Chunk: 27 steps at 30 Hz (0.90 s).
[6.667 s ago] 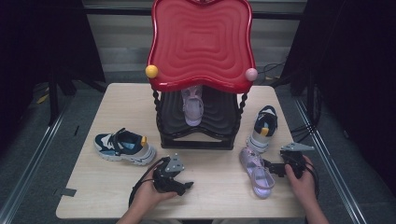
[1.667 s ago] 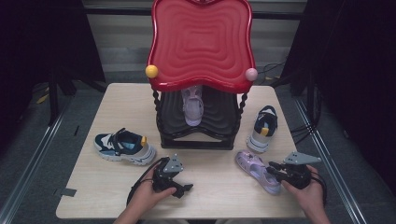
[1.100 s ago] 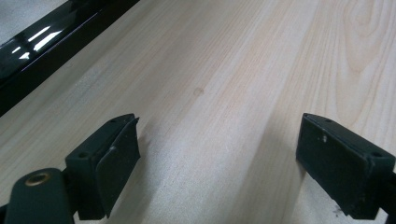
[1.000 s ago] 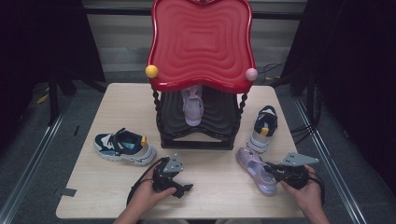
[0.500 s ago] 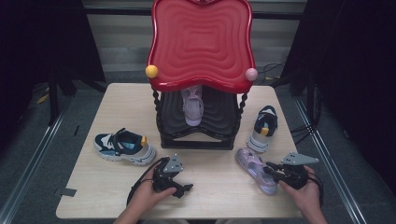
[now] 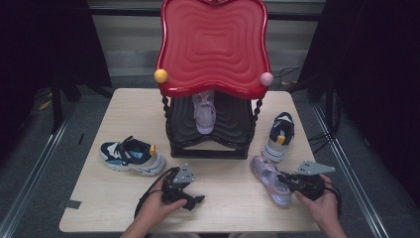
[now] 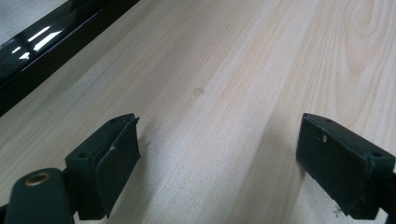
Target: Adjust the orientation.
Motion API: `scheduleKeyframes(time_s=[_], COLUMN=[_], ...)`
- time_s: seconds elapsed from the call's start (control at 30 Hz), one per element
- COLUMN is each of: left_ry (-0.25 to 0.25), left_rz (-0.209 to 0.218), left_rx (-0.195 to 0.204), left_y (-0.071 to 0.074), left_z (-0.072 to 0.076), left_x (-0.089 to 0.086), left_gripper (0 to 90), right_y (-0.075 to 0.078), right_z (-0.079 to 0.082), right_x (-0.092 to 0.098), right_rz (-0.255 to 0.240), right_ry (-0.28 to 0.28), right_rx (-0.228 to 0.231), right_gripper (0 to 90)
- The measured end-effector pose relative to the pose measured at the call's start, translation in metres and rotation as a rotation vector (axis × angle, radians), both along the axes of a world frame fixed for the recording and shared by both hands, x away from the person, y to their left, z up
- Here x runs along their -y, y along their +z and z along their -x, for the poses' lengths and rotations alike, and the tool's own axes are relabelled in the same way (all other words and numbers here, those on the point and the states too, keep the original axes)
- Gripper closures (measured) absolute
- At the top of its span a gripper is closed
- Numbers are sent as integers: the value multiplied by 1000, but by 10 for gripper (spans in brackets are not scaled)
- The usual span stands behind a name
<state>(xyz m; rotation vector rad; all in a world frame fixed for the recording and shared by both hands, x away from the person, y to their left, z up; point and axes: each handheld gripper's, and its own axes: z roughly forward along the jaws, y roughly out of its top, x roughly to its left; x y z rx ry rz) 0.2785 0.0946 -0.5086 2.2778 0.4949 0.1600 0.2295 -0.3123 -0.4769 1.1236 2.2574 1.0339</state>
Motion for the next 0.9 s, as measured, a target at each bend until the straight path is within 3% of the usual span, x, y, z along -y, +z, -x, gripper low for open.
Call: scheduleKeyframes(time_s=[0.23, 0.53, 0.9], left_ry=[1, 0, 0], left_rz=[0, 0, 0], left_rx=[0, 0, 0], left_y=[0, 0, 0], left_z=[0, 0, 0], left_x=[0, 0, 0], left_gripper=[126, 126, 126], right_y=[4, 16, 26], right_z=[2, 7, 11], right_x=[1, -4, -12], right_rz=[-8, -64, -116], right_ry=[4, 16, 47], right_rx=[25, 75, 92], right_gripper=[842, 842, 842])
